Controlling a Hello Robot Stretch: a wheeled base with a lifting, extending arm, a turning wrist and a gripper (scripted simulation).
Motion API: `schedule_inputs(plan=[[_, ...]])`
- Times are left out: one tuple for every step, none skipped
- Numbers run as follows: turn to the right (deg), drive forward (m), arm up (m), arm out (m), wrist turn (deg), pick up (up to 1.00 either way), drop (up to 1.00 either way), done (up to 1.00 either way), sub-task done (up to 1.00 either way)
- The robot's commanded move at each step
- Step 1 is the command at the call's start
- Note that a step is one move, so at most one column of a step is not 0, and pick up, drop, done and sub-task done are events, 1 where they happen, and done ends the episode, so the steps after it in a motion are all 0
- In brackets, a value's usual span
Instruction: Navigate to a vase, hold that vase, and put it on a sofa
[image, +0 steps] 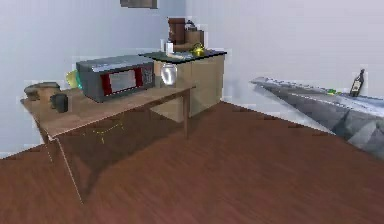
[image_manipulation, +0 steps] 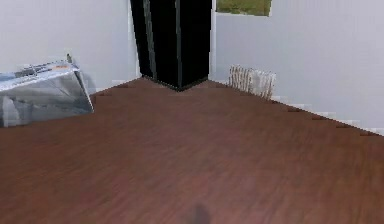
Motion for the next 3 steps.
schedule_inputs(plan=[[0.0,1.00,0.00,0.00,0.0,0.00,0.00,0.00,0.00],[9.0,0.00,0.00,0.00,0.0,0.00,0.00,0.00,0.00],[0.0,0.40,0.00,0.00,0.0,0.00,0.00,0.00,0.00]])
